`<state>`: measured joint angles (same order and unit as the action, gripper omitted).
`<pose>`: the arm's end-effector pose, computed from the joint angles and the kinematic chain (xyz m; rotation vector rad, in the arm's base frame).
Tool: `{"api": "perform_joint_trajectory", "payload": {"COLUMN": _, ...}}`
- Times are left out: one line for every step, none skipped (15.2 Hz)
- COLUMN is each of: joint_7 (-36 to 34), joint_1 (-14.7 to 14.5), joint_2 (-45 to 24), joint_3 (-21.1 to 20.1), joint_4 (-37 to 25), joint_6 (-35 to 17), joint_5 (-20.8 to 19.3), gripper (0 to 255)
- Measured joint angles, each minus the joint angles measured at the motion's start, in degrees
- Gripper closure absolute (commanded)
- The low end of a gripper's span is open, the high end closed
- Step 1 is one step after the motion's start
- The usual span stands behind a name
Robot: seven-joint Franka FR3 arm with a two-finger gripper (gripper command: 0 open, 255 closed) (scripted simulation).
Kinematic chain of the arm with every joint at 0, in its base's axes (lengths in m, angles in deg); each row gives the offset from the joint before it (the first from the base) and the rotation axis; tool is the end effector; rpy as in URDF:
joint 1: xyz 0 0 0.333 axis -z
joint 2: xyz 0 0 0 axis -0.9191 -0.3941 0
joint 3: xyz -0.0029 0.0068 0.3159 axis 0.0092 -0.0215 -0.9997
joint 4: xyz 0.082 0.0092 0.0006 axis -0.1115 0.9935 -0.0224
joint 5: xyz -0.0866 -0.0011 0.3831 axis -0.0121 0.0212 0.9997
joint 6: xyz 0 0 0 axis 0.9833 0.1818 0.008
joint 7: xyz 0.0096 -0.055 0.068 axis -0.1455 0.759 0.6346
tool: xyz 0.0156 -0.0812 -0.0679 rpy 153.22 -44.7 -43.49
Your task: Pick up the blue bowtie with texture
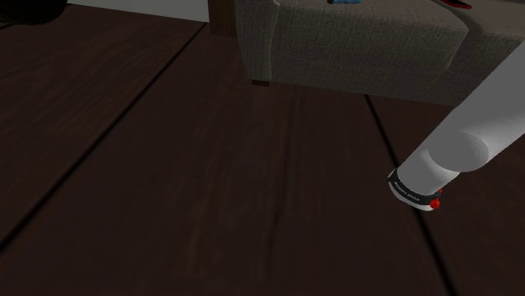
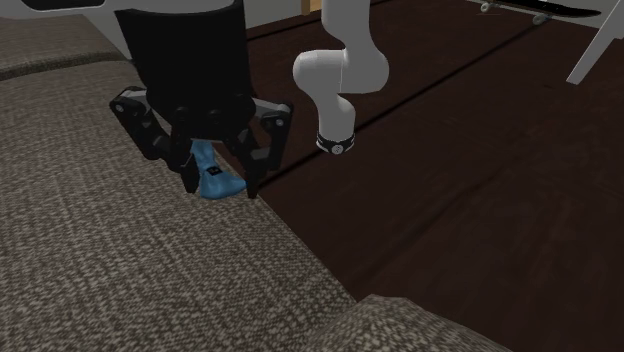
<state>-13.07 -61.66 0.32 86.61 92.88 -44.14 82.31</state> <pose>0.5201 -0.1832 0.6232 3.0712 -0.1716 0.0375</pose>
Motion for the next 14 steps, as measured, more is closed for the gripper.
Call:
{"api": "perform_joint_trajectory", "payload": {"joint_7": -0.01, "joint_1": -0.01, "joint_2": 0.02, "joint_3": -0.01, "joint_4": 0.01, "joint_6": 0.0, "joint_5": 0.0, "gripper": 255}}
{"api": "perform_joint_trajectory", "payload": {"joint_7": -0.04, "joint_1": -0.03, "joint_2": 0.01, "joint_3": -0.03, "joint_4": 0.0, "joint_6": 0.03, "joint_5": 0.0, "gripper": 255}}
{"api": "perform_joint_trajectory", "payload": {"joint_7": 0.12, "joint_1": 0.0, "joint_2": 0.0, "joint_3": 0.0, "joint_4": -0.01, "joint_6": 0.05, "joint_5": 0.06, "gripper": 255}}
{"api": "perform_joint_trajectory", "payload": {"joint_7": 0.23, "joint_1": 0.01, "joint_2": -0.18, "joint_3": 0.02, "joint_4": -0.49, "joint_6": 0.46, "joint_5": 0.12, "gripper": 255}}
{"api": "perform_joint_trajectory", "payload": {"joint_7": 0.28, "joint_1": 0.01, "joint_2": -0.2, "joint_3": 0.02, "joint_4": -1.01, "joint_6": 1.02, "joint_5": 0.13, "gripper": 255}}
{"api": "perform_joint_trajectory", "payload": {"joint_7": 0.43, "joint_1": 0.06, "joint_2": -0.51, "joint_3": 0.07, "joint_4": -2.02, "joint_6": 1.76, "joint_5": 0.21, "gripper": 255}}
{"api": "perform_joint_trajectory", "payload": {"joint_7": 0.54, "joint_1": 0.08, "joint_2": -0.71, "joint_3": 0.1, "joint_4": -3.02, "joint_6": 2.57, "joint_5": 0.26, "gripper": 255}}
{"api": "perform_joint_trajectory", "payload": {"joint_7": 0.62, "joint_1": 0.1, "joint_2": -0.99, "joint_3": 0.12, "joint_4": -4.08, "joint_6": 3.35, "joint_5": 0.34, "gripper": 255}}
{"api": "perform_joint_trajectory", "payload": {"joint_7": 0.73, "joint_1": 0.13, "joint_2": -1.33, "joint_3": 0.15, "joint_4": -5.23, "joint_6": 4.17, "joint_5": 0.42, "gripper": 255}}
{"api": "perform_joint_trajectory", "payload": {"joint_7": 0.8, "joint_1": 0.14, "joint_2": -1.57, "joint_3": 0.16, "joint_4": -6.43, "joint_6": 5.13, "joint_5": 0.48, "gripper": 255}}
{"api": "perform_joint_trajectory", "payload": {"joint_7": 0.81, "joint_1": 0.13, "joint_2": -1.87, "joint_3": 0.15, "joint_4": -7.64, "joint_6": 6.05, "joint_5": 0.54, "gripper": 255}}
{"api": "perform_joint_trajectory", "payload": {"joint_7": 0.95, "joint_1": 0.17, "joint_2": -2.16, "joint_3": 0.19, "joint_4": -8.76, "joint_6": 6.89, "joint_5": 0.61, "gripper": 255}}
{"api": "perform_joint_trajectory", "payload": {"joint_7": 1.04, "joint_1": 0.2, "joint_2": -2.63, "joint_3": 0.22, "joint_4": -10.18, "joint_6": 7.84, "joint_5": 0.72, "gripper": 255}}
{"api": "perform_joint_trajectory", "payload": {"joint_7": 1.19, "joint_1": 0.26, "joint_2": -3.11, "joint_3": 0.28, "joint_4": -11.56, "joint_6": 8.75, "joint_5": 0.84, "gripper": 255}}
